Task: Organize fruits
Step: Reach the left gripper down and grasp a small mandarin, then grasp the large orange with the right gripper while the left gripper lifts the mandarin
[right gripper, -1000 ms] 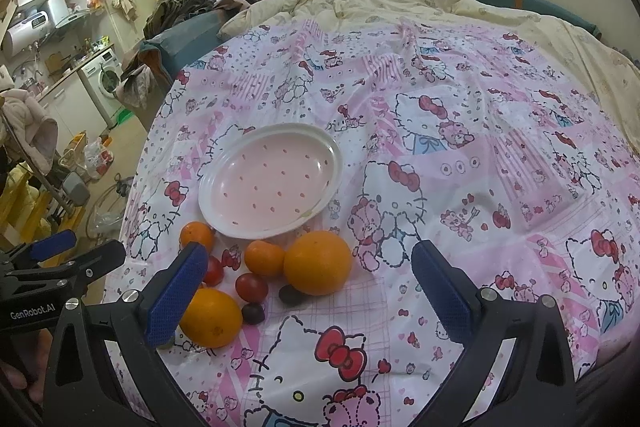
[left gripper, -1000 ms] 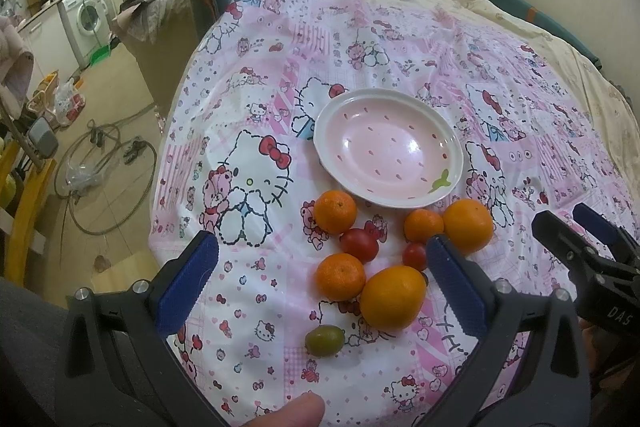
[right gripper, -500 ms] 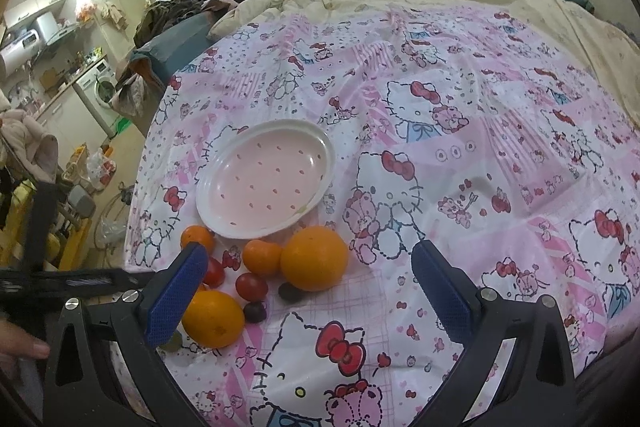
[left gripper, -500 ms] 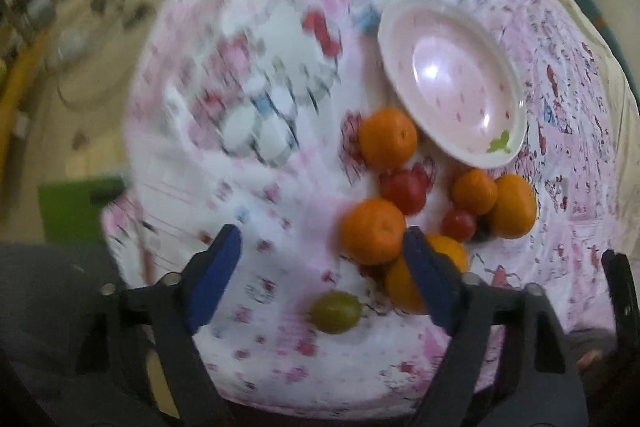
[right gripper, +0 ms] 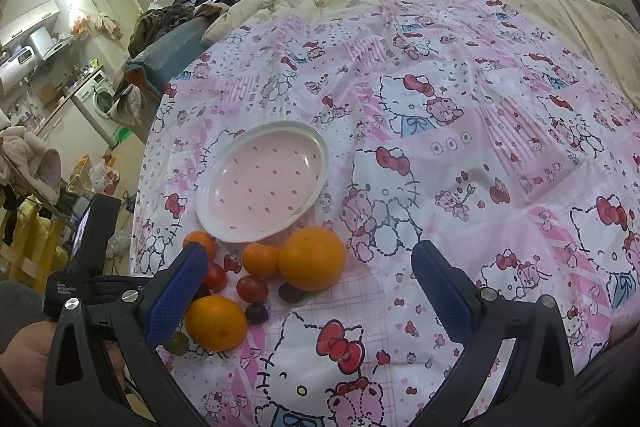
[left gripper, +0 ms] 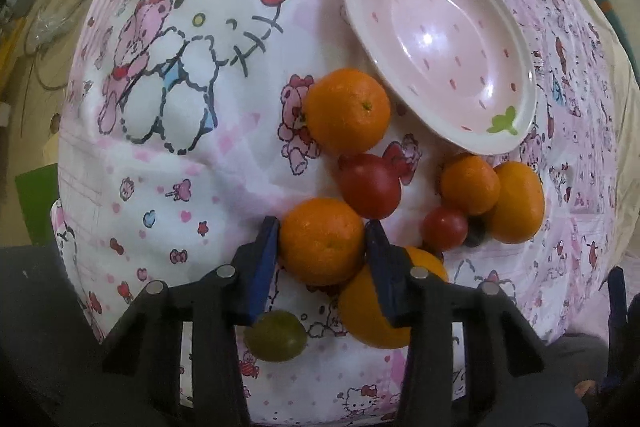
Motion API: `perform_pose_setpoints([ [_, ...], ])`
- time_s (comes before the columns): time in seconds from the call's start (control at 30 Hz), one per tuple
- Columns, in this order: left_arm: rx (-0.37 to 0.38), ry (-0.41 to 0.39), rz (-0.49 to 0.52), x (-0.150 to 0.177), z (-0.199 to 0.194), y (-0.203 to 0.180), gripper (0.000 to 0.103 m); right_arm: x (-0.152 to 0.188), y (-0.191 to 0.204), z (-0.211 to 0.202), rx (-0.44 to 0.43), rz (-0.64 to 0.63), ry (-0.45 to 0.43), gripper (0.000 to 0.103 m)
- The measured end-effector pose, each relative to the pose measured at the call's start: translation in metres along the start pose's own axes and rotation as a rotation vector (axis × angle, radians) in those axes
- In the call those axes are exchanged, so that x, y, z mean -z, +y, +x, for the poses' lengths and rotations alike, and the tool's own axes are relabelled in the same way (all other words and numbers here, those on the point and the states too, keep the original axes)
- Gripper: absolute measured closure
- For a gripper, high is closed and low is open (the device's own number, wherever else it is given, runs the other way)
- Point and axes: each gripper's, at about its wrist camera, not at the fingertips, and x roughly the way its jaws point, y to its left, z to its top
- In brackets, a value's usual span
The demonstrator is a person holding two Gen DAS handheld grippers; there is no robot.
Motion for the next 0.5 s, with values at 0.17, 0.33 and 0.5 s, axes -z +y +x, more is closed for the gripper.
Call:
perform_pose_setpoints([
  [0.17,-0.001,-0.013,0.013,0.005,-0.011,0.006,0.066,-0.005,-0.014,0.015,0.019,0.028,0.087,0.0],
  [0.33,0.004,-0.069,0.05,0.002,-0.024,0.007,0.066,-0.015,-0.03,0.055,-0.012,0.055,0.281,0.005],
  [0.5,0.012,-0.098,0.055,-0.002,-0.031,0.007,0.066,-0.011,-0.033,0.101,-0.123,0.132,0.43,0.013],
])
